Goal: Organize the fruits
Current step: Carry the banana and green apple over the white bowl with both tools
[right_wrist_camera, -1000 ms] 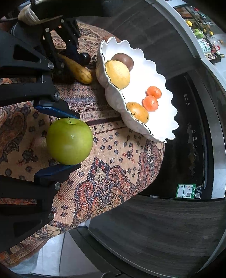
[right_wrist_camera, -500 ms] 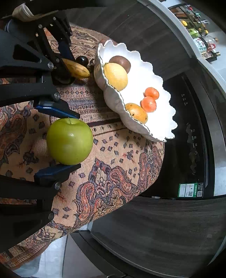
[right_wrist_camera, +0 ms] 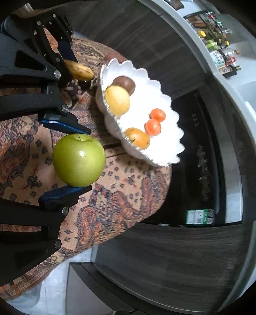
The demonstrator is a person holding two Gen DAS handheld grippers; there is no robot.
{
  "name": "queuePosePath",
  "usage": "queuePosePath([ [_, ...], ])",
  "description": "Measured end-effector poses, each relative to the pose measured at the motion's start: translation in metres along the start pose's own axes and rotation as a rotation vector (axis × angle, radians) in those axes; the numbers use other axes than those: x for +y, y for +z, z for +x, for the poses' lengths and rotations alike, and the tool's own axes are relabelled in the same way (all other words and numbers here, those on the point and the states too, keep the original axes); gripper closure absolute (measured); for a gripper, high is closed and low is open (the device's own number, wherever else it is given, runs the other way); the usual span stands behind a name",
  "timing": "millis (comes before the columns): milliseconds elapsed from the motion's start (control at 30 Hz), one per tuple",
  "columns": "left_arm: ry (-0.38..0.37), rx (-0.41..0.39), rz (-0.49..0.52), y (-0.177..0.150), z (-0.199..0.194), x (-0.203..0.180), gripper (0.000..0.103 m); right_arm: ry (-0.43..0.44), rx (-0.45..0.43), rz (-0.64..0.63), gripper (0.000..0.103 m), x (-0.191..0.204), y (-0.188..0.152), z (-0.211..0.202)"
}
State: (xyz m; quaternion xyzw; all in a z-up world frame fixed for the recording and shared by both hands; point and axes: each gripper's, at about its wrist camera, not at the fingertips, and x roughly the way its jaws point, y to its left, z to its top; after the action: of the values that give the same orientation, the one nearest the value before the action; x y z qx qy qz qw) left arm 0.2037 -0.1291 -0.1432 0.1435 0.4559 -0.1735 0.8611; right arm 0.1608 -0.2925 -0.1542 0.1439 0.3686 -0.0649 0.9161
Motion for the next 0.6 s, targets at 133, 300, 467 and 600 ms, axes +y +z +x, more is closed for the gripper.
queuePosePath([
  [133, 0.005, -0.013, -0.014, 0.008, -0.010, 0.007, 0.076, 0.019, -0.007, -0.014, 0.054, 0.007, 0.004, -0.005],
  [300, 0.003, -0.036, -0.025, 0.017, -0.019, 0.015, 0.076, 0.019, -0.014, -0.028, 0.054, 0.015, 0.010, -0.009],
  [467, 0.000, -0.064, -0.025, 0.033, -0.024, 0.024, 0.076, 0.021, -0.030, -0.055, 0.054, 0.024, 0.023, -0.014],
  [600, -0.002, -0.087, -0.026, 0.053, -0.023, 0.031, 0.076, 0.038, -0.028, -0.075, 0.054, 0.034, 0.036, -0.010],
])
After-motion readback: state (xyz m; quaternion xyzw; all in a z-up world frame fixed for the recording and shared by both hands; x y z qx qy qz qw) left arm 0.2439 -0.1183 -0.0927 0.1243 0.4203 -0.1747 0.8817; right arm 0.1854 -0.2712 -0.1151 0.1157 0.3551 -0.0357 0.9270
